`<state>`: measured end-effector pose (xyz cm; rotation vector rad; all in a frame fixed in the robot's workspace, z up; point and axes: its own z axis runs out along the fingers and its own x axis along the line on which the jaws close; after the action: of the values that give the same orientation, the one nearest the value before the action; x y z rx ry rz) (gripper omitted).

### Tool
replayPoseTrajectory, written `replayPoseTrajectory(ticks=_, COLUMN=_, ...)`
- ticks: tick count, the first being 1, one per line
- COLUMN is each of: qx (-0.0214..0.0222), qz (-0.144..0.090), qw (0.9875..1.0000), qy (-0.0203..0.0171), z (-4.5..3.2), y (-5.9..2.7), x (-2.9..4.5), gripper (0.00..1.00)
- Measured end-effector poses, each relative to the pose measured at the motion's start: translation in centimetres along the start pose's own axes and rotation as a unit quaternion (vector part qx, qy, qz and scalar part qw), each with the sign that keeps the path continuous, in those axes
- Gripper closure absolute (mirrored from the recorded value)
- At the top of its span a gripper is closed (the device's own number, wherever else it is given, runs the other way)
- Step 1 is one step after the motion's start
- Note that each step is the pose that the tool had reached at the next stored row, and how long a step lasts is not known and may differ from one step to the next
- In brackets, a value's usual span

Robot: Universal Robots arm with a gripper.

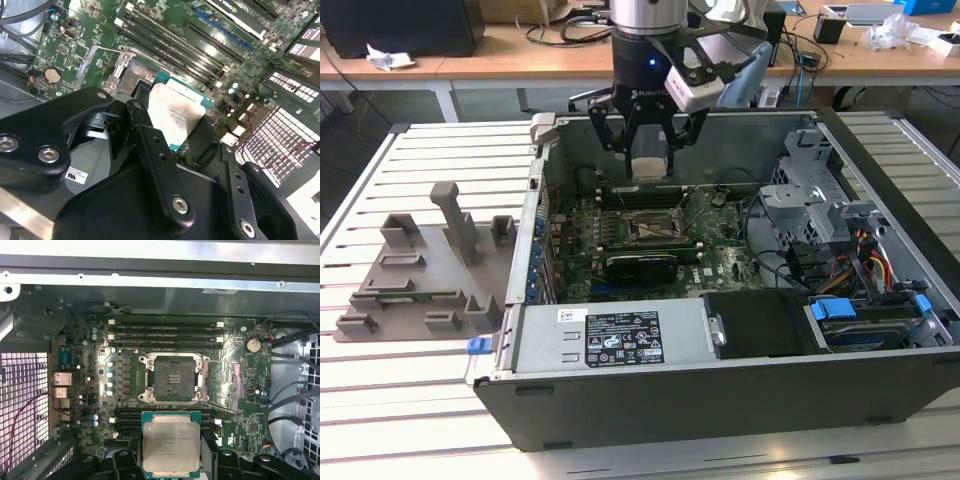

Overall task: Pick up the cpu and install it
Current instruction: 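Pick up the cpu and move it towards the insertion slot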

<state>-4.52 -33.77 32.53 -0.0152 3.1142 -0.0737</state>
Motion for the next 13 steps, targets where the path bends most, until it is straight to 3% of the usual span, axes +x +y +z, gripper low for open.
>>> replayPoseTrajectory(ticks=7, qx=0.0015, qz=0.0, qw=1.0, qy=0.0, z=1.14, y=1.53, x=-0.42, gripper=0.45)
replayPoseTrajectory(ticks=13, qx=0.0015, qz=0.0, qw=1.0, qy=0.0, z=1.61, y=1.78, x=-0.63, gripper=0.45)
